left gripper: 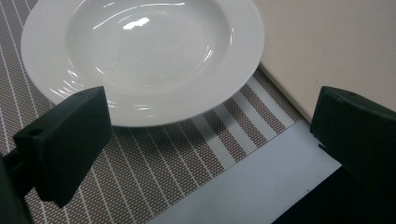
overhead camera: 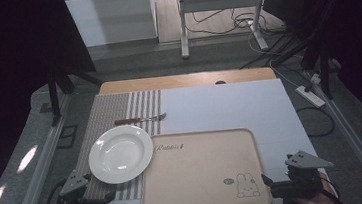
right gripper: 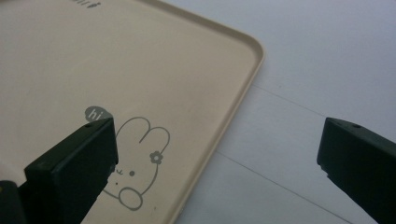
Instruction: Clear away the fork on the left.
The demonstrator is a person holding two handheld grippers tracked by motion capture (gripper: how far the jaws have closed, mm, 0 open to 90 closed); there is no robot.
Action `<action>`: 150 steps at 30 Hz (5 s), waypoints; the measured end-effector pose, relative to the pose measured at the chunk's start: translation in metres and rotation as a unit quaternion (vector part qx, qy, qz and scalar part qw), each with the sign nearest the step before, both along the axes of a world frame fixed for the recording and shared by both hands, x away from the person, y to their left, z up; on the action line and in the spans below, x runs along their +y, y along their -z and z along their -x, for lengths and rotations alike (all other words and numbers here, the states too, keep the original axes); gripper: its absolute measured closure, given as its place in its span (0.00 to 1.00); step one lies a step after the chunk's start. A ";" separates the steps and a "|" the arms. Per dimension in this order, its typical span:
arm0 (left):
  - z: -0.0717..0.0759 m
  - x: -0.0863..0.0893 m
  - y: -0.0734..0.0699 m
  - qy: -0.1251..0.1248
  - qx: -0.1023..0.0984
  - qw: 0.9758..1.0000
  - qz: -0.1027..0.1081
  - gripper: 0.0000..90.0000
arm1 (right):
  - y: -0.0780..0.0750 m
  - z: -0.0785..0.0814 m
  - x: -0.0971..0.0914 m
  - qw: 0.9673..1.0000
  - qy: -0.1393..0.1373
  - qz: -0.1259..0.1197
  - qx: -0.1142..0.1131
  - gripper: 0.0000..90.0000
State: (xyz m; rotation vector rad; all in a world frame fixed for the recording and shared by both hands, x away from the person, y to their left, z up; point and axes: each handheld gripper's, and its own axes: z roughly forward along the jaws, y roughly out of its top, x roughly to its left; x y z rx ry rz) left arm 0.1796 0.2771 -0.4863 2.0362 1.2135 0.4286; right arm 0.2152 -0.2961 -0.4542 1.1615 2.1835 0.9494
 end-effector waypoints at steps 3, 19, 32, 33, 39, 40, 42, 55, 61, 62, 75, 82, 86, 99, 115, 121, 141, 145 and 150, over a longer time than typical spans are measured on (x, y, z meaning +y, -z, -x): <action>0.000 0.001 0.000 0.005 0.001 1.000 0.004 0.00 | 0.001 0.000 0.002 1.000 -0.010 0.007 0.004 0.00; -0.002 0.005 0.000 0.012 0.011 0.999 0.029 0.00 | 0.002 0.000 0.004 0.999 -0.026 0.016 0.013 0.00; -0.011 -0.003 0.000 0.032 0.022 0.999 0.013 0.01 | 0.002 -0.001 0.004 0.999 -0.030 0.015 0.014 0.00; -0.012 -0.004 0.000 0.035 0.025 0.999 0.009 0.00 | 0.002 -0.001 0.004 0.999 -0.031 0.015 0.015 0.00; -0.017 -0.004 0.002 0.049 0.034 0.998 0.018 0.01 | 0.002 0.000 0.004 0.999 -0.034 0.015 0.014 0.00; -0.019 -0.004 0.002 0.050 0.033 0.998 0.022 0.01 | 0.002 0.000 0.004 0.999 -0.034 0.015 0.014 0.00; -0.021 -0.004 0.002 0.055 0.032 0.998 0.025 0.01 | 0.002 0.000 0.004 0.999 -0.034 0.016 0.014 0.00; -0.040 -0.008 0.006 0.067 0.029 0.997 0.037 0.01 | 0.002 0.001 0.006 0.999 -0.038 0.025 0.008 0.00; -0.051 -0.010 0.014 0.072 0.042 0.996 0.041 0.00 | 0.002 0.002 0.007 0.999 -0.039 0.030 0.006 0.00; -0.053 -0.011 0.014 0.072 0.043 0.996 0.043 0.00 | 0.002 0.002 0.007 0.999 -0.039 0.031 0.007 0.00; -0.085 -0.026 0.016 0.088 0.058 0.994 0.036 0.00 | 0.003 0.001 0.008 0.999 -0.041 0.034 0.009 0.00; -0.106 -0.036 0.016 0.103 0.058 0.993 0.022 0.00 | 0.003 0.001 0.008 0.998 -0.042 0.034 0.010 0.00; -0.117 -0.042 0.017 0.107 0.059 0.992 0.028 0.00 | 0.003 0.001 0.008 0.998 -0.043 0.035 0.011 0.00; -0.153 -0.056 0.015 0.117 0.055 0.992 0.009 0.00 | 0.003 0.001 0.009 0.998 -0.043 0.038 0.012 0.00; -0.191 -0.085 0.017 0.137 0.053 0.989 -0.007 0.01 | 0.003 0.001 0.009 0.998 -0.045 0.040 0.013 0.00; -0.206 -0.095 0.019 0.143 0.051 0.988 -0.024 0.01 | 0.003 0.001 0.009 0.998 -0.046 0.041 0.014 0.00; -0.250 -0.091 0.020 0.114 0.051 0.990 -0.059 0.54 | 0.003 0.001 0.009 0.998 -0.047 0.040 0.015 0.00; -0.259 -0.082 0.022 0.110 0.055 0.990 -0.069 0.81 | 0.003 0.001 0.008 0.998 -0.048 0.039 0.015 0.00; -0.270 -0.068 0.023 0.100 0.067 0.989 -0.088 0.99 | 0.004 0.001 0.008 0.998 -0.047 0.038 0.015 0.00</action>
